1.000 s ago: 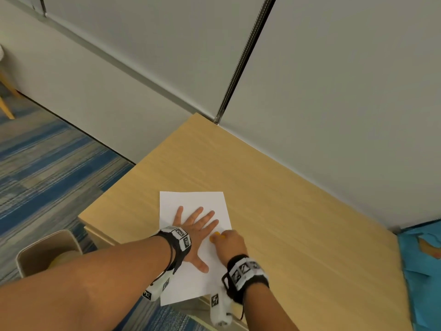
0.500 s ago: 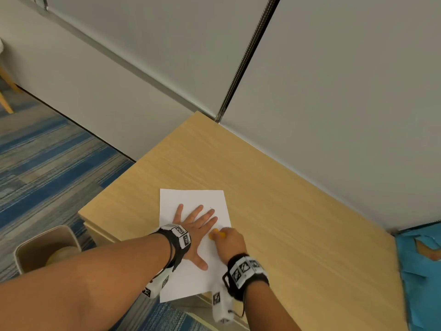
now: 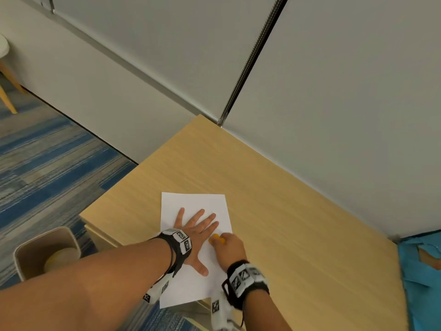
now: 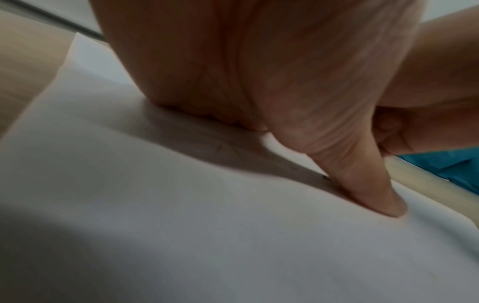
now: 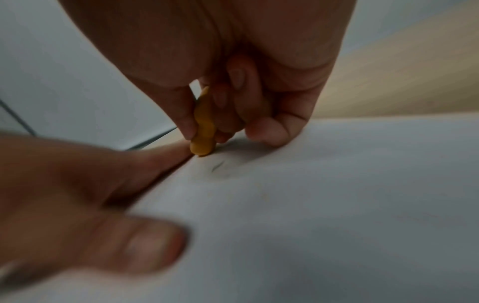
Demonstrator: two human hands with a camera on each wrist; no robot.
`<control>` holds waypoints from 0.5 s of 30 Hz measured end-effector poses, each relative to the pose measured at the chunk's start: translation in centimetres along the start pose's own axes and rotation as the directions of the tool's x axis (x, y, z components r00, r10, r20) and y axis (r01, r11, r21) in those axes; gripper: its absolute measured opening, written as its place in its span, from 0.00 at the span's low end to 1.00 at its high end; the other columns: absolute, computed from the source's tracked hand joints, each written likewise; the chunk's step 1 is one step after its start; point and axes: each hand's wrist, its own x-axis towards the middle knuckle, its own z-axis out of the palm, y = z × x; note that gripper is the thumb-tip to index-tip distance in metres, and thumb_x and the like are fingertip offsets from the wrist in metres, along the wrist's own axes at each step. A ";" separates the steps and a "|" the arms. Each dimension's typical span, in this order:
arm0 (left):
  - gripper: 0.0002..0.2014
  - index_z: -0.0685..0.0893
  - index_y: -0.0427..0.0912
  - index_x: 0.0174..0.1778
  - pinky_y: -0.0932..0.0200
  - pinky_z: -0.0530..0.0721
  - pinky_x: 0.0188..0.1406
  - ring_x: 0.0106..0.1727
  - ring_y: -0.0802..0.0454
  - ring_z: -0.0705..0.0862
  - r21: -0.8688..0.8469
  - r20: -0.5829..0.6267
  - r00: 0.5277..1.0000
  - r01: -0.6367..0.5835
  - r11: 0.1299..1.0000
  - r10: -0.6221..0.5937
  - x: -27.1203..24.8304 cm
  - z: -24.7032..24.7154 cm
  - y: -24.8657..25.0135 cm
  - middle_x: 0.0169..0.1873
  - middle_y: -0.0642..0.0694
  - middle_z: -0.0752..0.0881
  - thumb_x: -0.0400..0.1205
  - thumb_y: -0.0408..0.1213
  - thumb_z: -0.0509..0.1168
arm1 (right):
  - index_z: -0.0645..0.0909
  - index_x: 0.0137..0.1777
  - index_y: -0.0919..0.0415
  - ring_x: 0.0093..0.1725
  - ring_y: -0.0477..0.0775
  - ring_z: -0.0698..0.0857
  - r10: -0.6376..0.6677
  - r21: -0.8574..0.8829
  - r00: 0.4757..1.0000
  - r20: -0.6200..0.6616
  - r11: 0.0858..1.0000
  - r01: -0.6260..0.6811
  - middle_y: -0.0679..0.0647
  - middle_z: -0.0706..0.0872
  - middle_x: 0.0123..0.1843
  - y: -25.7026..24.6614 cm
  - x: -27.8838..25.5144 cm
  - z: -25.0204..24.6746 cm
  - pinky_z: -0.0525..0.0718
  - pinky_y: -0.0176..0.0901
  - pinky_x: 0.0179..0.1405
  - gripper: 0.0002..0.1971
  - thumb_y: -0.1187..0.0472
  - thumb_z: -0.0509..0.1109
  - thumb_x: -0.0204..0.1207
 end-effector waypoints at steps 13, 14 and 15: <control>0.74 0.24 0.51 0.87 0.19 0.23 0.76 0.86 0.46 0.21 -0.019 0.002 1.000 -0.001 1.000 0.001 -0.3 -0.3 0.0 0.86 0.56 0.22 0.63 0.84 0.65 | 0.77 0.36 0.56 0.37 0.60 0.83 0.061 0.182 0.997 -0.046 0.982 -0.052 0.53 0.83 0.36 1.3 1.5 -0.5 0.86 0.53 0.37 0.16 0.48 0.67 0.82; 0.74 0.24 0.51 0.87 0.19 0.23 0.75 0.86 0.46 0.21 -0.013 0.009 1.000 -0.004 1.000 0.004 -0.3 -0.5 -0.1 0.86 0.56 0.22 0.63 0.84 0.65 | 0.79 0.38 0.57 0.35 0.59 0.83 0.104 0.262 0.993 -0.064 0.961 -0.084 0.54 0.83 0.37 2.2 1.1 -0.9 0.86 0.50 0.31 0.15 0.48 0.68 0.82; 0.74 0.24 0.51 0.87 0.18 0.24 0.75 0.86 0.45 0.21 -0.008 0.022 1.000 -0.012 1.000 0.012 -0.3 -0.7 -0.2 0.86 0.56 0.22 0.63 0.84 0.65 | 0.79 0.41 0.59 0.34 0.59 0.82 0.145 0.328 0.987 -0.075 0.938 -0.113 0.55 0.83 0.37 3.1 0.6 -1.3 0.83 0.45 0.25 0.14 0.49 0.68 0.83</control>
